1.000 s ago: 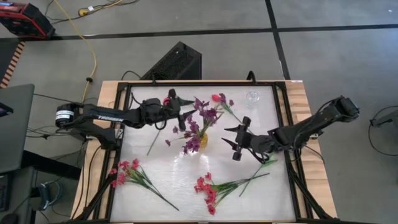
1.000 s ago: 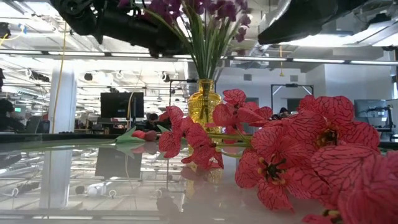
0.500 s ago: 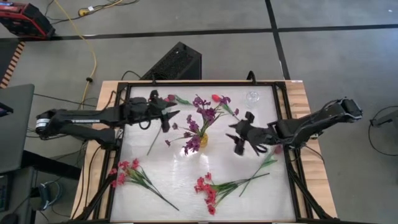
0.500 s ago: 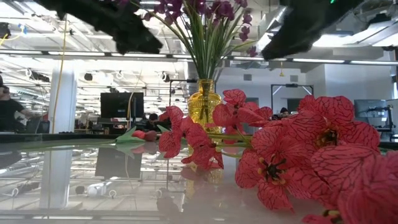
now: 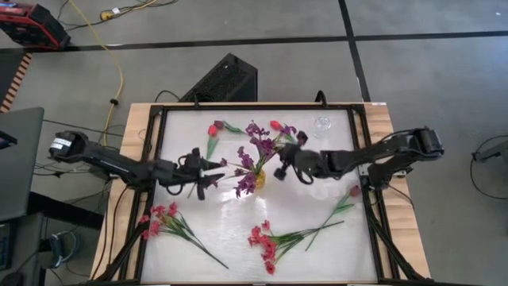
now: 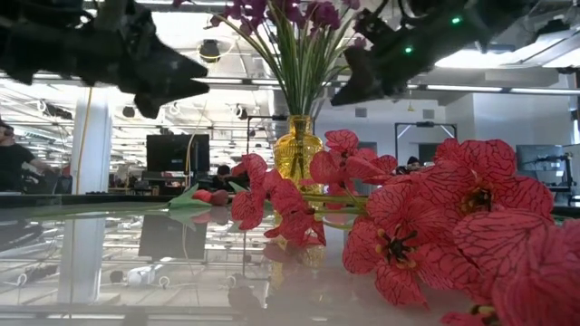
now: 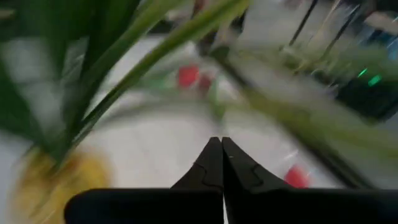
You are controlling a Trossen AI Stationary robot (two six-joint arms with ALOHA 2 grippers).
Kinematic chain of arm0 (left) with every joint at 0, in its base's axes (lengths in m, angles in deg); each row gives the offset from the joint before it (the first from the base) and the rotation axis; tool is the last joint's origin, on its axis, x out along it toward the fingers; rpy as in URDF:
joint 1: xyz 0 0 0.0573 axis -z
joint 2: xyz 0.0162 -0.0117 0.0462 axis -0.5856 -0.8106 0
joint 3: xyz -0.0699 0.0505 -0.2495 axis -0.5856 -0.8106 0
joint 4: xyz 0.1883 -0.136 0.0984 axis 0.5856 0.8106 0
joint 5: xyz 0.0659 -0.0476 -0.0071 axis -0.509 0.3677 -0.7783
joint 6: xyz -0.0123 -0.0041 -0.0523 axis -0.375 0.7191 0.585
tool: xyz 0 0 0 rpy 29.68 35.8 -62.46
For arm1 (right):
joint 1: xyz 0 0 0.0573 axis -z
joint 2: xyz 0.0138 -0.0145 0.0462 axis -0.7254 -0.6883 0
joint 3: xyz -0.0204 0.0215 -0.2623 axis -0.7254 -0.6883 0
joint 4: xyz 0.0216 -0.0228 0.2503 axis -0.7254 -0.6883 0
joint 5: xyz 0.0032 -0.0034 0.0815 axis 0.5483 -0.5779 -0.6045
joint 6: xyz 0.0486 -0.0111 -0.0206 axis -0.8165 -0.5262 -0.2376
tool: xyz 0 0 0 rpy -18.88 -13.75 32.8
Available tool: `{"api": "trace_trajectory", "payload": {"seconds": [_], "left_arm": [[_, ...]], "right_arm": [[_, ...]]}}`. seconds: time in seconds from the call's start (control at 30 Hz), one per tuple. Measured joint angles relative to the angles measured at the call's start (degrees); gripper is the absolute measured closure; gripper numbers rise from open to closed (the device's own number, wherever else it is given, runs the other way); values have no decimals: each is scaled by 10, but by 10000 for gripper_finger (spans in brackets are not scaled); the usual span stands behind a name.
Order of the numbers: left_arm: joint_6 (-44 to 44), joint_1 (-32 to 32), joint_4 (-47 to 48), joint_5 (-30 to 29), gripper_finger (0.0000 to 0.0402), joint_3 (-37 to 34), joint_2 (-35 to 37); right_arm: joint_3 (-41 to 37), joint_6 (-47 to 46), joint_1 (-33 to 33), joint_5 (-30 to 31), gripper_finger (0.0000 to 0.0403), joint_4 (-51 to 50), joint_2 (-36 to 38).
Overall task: Sort flowers into vase by color
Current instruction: Put the purple flowers into the yellow vase, then put the bottom purple tulip into the yellow vase
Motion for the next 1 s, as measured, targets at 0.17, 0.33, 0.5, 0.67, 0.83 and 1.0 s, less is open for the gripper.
{"api": "trace_trajectory", "payload": {"seconds": [0.17, 0.33, 0.5, 0.67, 0.83, 1.0], "left_arm": [[-8, 28, -66, -39, 235, -19, -41], [-18, 28, -82, -36, 235, -16, -50], [-23, 28, -81, -34, 235, -16, -49], [-24, 28, -81, -34, 235, -16, -50], [-23, 28, -84, -34, 235, -16, -50], [-24, 28, -83, -35, 235, -16, -50]], "right_arm": [[0, 63, 52, -28, 361, 68, 1], [0, 77, 68, -149, 384, 101, 15], [1, 81, 37, -186, 387, 99, 28], [2, 76, 12, -179, 374, 56, 36], [46, 13, 12, -161, 381, -138, 35], [121, -84, 8, -196, 366, -385, 35]]}}
